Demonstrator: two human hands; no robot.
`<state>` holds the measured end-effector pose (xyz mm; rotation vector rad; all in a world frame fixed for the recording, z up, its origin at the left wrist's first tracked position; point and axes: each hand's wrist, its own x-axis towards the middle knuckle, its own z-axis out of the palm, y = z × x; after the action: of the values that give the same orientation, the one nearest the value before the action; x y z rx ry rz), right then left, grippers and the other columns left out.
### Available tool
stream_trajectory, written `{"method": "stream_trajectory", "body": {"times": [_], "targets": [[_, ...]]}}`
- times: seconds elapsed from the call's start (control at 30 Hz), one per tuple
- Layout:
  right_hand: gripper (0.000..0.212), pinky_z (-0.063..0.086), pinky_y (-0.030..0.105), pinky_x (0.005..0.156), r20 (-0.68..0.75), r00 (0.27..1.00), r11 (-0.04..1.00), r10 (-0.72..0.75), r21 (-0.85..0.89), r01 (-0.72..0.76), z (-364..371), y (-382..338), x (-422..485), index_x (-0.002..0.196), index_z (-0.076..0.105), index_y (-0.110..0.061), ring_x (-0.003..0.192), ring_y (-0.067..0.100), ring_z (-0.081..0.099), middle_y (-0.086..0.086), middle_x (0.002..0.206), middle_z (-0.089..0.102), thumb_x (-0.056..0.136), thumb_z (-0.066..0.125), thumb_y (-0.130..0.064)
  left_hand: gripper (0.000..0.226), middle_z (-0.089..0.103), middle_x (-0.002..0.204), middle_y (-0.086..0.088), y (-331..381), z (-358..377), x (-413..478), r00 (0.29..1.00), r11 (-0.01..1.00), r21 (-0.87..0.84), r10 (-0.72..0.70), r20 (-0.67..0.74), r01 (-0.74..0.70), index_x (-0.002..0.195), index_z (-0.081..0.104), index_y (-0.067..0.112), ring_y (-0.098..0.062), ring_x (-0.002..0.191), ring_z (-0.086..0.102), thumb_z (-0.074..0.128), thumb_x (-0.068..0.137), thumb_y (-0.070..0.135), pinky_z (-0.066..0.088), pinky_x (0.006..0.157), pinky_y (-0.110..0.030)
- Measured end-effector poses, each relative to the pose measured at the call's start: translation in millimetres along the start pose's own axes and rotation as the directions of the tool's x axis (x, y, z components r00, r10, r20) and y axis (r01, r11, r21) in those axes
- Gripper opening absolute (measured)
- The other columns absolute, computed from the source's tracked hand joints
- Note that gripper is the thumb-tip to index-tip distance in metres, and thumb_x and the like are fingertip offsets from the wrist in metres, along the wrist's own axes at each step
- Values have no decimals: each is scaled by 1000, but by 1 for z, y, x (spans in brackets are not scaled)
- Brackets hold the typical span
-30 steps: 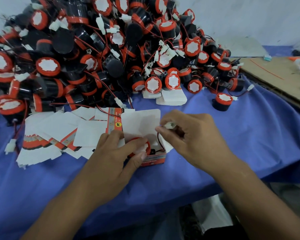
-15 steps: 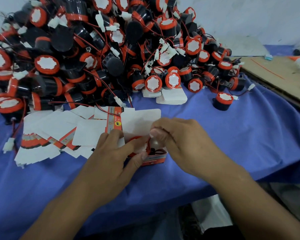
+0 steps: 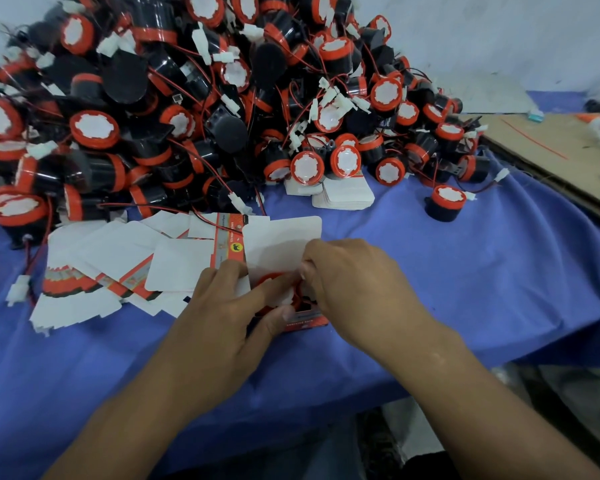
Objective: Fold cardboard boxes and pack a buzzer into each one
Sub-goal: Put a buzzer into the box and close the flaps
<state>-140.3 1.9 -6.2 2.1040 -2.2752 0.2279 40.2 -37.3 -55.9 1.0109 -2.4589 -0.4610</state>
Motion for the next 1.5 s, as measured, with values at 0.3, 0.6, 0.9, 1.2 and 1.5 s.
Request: {"method": "stream_trajectory", "body": {"times": [0.3,0.6,0.9,1.2,1.5], "targets": [[22,14,30,46,0,1000,994,-3,-107,3,-12,-12,-7,88,25,-20,51,12,22,-4,66,26,102,42,-16,55,46,125,3,2,0,1,1000,1000,16,-12,7,12,140,51,42,-16,110,39,28,95,62,35,91,-28],[16,40,37,58,33,999,991,14,134,-18,-14,-1,-9,90,41,-22,78,29,54,2,76,48,102,47,-32,59,51,122,-3,4,0,1,1000,1000,5,-26,-17,27,137,58,33,-21,109,43,28,95,62,41,89,-33],[23,21,33,49,-80,995,997,58,48,-54,-10,-2,-12,83,31,-22,61,24,42,-3,65,37,99,48,-22,58,51,123,-3,6,1,1,999,1000,23,-15,-33,16,137,59,33,-17,107,40,30,95,60,40,89,-31],[22,49,38,75,126,988,992,-84,106,70,1,4,-6,87,63,-17,85,18,48,0,98,49,101,46,-18,51,48,127,-4,10,2,-2,993,1000,-12,27,-115,-29,134,61,27,-24,109,46,41,95,53,39,92,-33],[8,52,45,72,-83,997,956,-2,292,26,6,7,-5,93,66,-11,82,25,58,2,87,66,92,58,-13,71,39,132,-21,21,-2,1,880,993,-87,28,-474,-79,130,51,9,18,129,22,77,68,34,25,104,-2]]}}
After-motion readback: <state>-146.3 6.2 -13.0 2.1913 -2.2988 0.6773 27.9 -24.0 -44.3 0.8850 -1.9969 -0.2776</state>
